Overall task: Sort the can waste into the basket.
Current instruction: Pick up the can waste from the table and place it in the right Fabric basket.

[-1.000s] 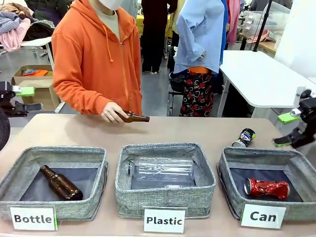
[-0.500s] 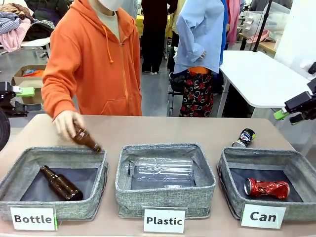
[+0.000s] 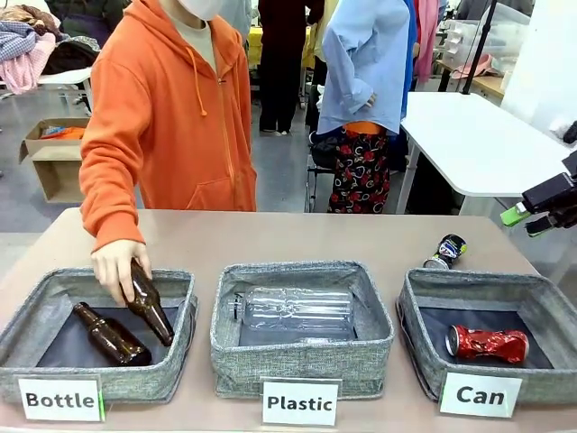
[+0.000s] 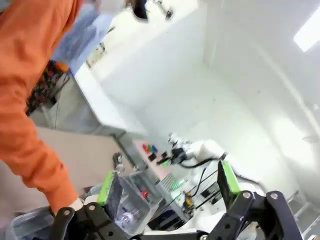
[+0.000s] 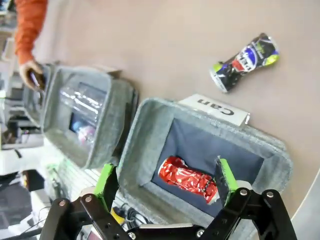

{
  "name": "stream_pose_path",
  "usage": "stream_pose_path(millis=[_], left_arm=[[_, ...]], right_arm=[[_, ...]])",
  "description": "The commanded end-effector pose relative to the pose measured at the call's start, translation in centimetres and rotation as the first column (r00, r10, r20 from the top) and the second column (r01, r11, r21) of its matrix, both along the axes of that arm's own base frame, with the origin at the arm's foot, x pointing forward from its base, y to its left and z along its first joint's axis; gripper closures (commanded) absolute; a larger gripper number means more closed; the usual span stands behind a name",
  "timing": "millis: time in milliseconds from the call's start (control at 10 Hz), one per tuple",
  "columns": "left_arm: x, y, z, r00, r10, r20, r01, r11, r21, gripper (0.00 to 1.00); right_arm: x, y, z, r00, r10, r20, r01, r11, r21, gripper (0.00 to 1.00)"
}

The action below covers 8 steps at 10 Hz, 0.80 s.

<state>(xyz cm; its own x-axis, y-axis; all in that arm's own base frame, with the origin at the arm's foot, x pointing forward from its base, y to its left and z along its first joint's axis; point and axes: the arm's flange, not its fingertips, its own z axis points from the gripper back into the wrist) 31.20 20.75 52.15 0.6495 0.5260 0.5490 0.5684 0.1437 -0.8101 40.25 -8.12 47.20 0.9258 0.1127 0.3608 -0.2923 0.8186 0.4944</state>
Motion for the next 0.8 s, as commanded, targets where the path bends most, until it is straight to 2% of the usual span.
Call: stream_pose_path(millis=[0,100,200,400,600,700], left_arm=[[3.9,1.6,1.1,0.995,-0.062,-0.075,0.061,0.998,-0.021,0.0],[5.0,1.3,0.5,0.99,-0.087,-0.111,0.083,0.996,-0.04,0.0],[5.2,1.8,0.4,0.993,-0.048,-0.108,0.042,0.998,-0.053,0.0],[5.4,2.3,0.6,0.991,-0.058,-0.117,0.049,0.995,-0.082,0.0],[6.4,1.9,1.0,0.976,-0.139,-0.168,0.128,0.989,-0.073,0.0],[6.2,0.8,0.1,0.966,-0.152,-0.212,0.159,0.987,0.016,0.0]], right_arm=[[1.3,0.8,-0.4,0.999,0.003,0.044,0.002,0.994,-0.112,0.0],[4.2,1.1,-1.3,0.999,-0.023,0.033,0.029,0.98,-0.198,0.0],[6.7,1.4,-2.5,0.999,-0.039,0.036,0.047,0.969,-0.242,0.0],[10.8,1.7,-4.5,0.991,-0.136,0.015,0.133,0.937,-0.323,0.0],[14.0,1.9,-7.0,0.978,-0.208,0.013,0.197,0.904,-0.38,0.0],[15.4,2.1,-8.9,0.975,-0.22,0.011,0.206,0.891,-0.404,0.0]])
